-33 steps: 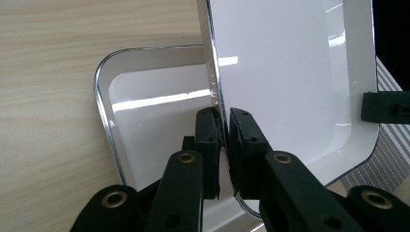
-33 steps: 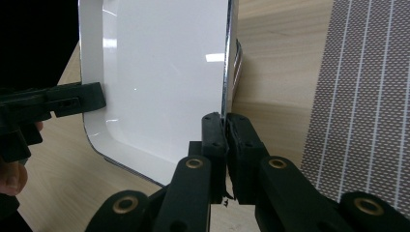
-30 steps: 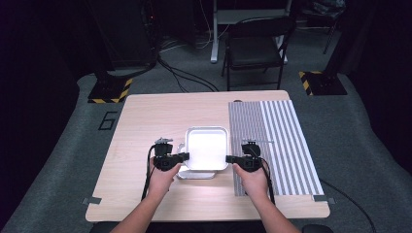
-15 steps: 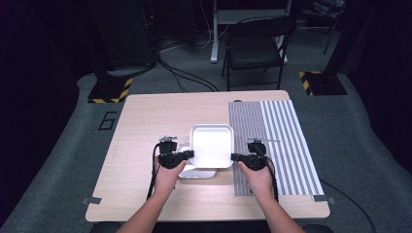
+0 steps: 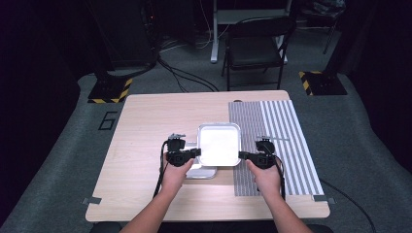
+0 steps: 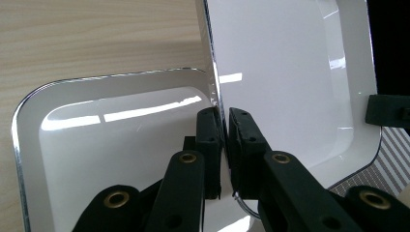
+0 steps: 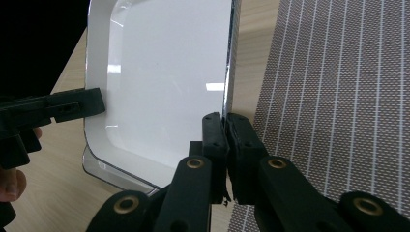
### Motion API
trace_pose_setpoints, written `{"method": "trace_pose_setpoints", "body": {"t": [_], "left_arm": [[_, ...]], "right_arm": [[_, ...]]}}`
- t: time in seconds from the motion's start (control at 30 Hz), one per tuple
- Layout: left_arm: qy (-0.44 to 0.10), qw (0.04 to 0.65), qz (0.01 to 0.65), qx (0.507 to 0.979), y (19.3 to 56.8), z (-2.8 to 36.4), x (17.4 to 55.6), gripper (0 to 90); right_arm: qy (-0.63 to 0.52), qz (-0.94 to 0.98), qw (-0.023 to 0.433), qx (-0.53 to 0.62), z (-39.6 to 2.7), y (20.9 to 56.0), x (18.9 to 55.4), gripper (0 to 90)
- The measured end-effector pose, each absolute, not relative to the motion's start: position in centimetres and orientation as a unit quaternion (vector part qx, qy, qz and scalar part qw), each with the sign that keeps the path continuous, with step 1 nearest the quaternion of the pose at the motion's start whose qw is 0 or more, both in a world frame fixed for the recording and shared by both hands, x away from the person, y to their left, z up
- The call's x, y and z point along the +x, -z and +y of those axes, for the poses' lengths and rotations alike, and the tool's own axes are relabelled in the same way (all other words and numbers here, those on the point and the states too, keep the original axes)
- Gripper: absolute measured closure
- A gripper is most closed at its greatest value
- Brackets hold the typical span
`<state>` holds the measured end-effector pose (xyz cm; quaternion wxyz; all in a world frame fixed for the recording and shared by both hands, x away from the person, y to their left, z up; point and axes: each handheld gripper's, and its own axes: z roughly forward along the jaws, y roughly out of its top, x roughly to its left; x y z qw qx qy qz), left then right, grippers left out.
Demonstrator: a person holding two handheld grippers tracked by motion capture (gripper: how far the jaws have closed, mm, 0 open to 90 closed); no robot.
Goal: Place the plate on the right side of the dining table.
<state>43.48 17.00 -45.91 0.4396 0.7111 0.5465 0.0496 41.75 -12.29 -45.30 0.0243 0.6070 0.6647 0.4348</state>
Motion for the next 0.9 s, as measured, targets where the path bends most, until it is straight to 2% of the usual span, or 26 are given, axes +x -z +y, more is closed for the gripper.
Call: {"method": "trace_pose_setpoints", "body": {"t": [0.57, 0.9], "left_arm": [[-0.077, 0.408, 0.536, 0.735, 44.6, 13.8, 44.3, 83.9], [-0.077, 0.404, 0.525, 0.745, 43.8, 12.5, 44.5, 83.7]], "right_arm": [[-0.427, 0.66, 0.052, 0.616, -14.1, 43.9, 41.5, 87.2], [-0.428, 0.654, 0.05, 0.621, -15.4, 43.3, 41.2, 87.2]]}}
